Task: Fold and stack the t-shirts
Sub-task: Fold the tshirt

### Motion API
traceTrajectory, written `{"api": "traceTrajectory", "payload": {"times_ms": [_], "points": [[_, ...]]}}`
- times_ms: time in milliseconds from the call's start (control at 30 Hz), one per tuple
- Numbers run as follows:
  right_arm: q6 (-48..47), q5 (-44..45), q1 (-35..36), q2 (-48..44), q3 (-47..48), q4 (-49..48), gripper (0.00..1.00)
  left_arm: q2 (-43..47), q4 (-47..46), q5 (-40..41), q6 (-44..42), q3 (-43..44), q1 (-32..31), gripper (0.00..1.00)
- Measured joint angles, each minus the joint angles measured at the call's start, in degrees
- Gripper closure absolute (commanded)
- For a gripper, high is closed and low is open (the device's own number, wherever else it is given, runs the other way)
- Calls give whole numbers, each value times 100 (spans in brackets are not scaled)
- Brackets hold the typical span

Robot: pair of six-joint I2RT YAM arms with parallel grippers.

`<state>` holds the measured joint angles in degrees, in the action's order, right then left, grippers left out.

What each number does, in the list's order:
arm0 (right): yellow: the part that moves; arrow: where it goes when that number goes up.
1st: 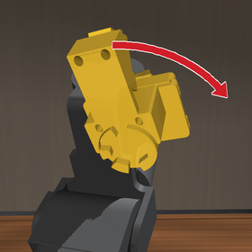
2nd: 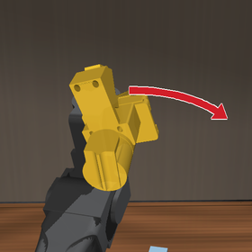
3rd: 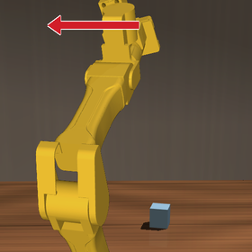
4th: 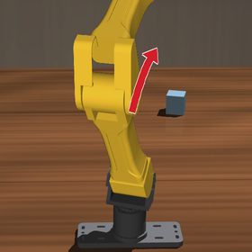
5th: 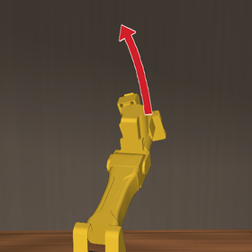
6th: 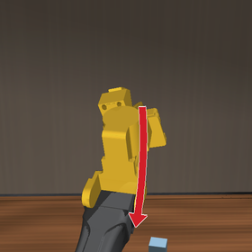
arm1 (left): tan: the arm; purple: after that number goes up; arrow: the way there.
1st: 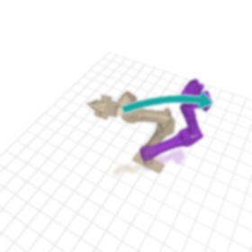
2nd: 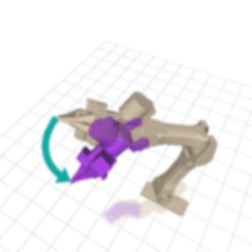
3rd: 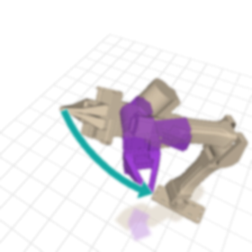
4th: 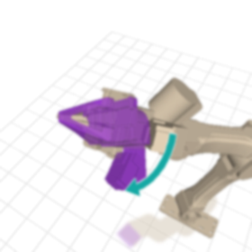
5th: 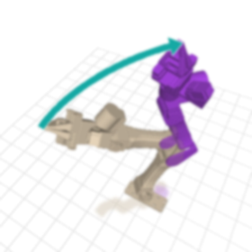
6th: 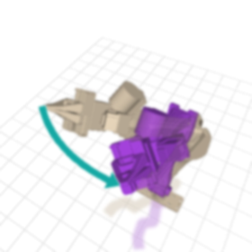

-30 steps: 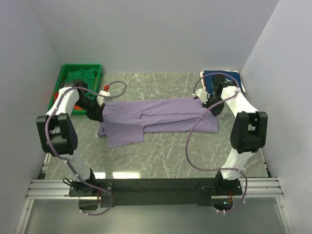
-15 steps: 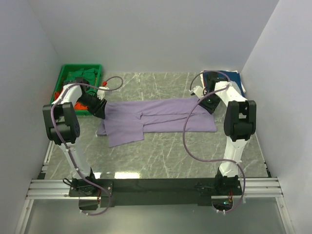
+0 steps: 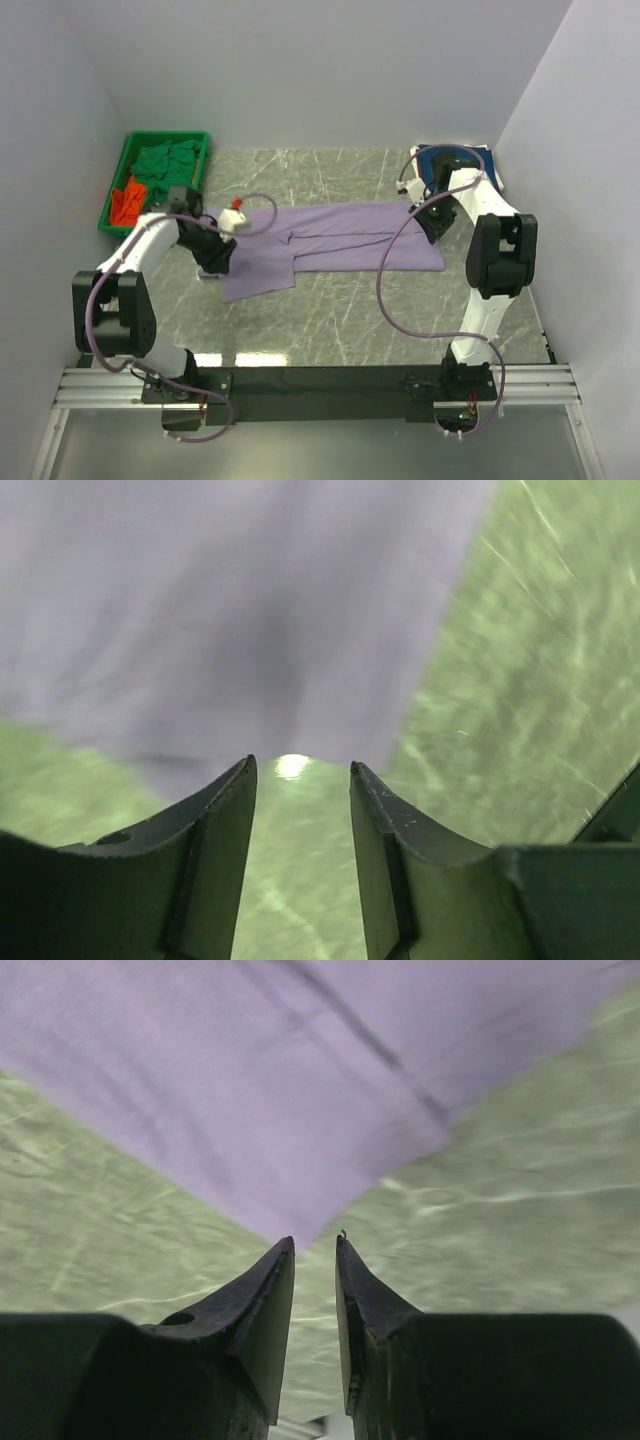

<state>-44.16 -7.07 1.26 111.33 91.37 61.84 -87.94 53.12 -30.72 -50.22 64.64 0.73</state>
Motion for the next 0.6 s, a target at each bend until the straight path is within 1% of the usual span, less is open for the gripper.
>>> {"api": "traceTrajectory", "payload": {"times_ms": [133, 333, 433, 600], "points": [[306, -149, 4, 0, -339, 50, 69, 264, -407, 387, 17, -846, -704, 50], [540, -254, 9, 0, -439, 42, 69, 264, -1049, 828, 160, -1414, -1556, 49], [581, -271, 9, 0, -439, 37, 68, 247, -1344, 1038, 212, -1567, -1753, 48], [614, -293, 9, 0, -437, 39, 68, 4, -1788, 1410, 260, -1674, -1867, 48]]}}
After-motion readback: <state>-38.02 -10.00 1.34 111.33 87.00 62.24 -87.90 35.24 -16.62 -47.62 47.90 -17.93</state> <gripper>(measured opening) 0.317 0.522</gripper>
